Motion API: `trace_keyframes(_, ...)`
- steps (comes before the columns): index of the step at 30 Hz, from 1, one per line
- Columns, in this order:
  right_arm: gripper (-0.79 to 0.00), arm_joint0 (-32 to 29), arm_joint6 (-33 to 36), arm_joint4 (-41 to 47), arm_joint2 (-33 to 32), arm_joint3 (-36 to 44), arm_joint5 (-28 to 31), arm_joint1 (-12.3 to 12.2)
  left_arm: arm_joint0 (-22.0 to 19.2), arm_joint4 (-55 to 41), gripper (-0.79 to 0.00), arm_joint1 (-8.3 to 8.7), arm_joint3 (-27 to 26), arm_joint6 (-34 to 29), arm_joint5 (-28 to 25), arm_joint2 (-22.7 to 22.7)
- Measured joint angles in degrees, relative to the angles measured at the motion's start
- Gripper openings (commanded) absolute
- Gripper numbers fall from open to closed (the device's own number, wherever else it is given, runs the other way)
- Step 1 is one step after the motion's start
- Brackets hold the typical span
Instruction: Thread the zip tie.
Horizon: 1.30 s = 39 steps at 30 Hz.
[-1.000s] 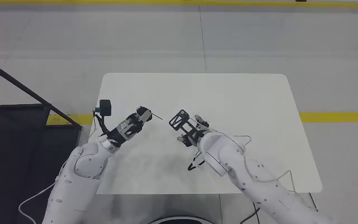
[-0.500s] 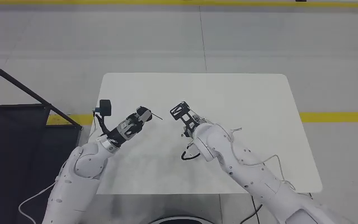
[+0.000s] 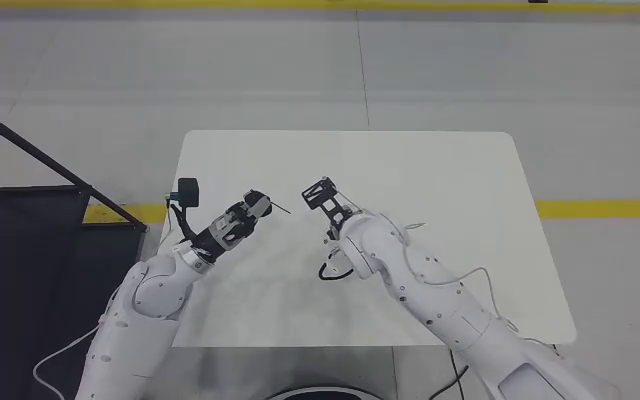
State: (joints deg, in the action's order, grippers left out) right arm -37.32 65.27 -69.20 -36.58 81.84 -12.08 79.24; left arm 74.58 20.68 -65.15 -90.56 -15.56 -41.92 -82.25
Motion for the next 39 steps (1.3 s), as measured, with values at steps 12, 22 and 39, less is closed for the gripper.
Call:
trace_keyframes(12,-0.745,0.72,0.27,-0.04,-0.39,-3.24,0.80,1.94,0.00,0.00,-0.785,0.00,0.00,0.00,0.00,0.00)
trace_keyframes(22,-0.770,-0.80,0.66,-2.63,-2.29,-1.41,0.66,2.36,0.00,0.00,-0.785,0.00,0.00,0.00,0.00,0.00)
trace_keyframes(39,-0.785,-17.49,-11.41,-11.17,-15.93,21.35,7.56,-1.82,-0.46,2.69,-0.785,0.00,-3.28,-3.00,3.43,1.70)
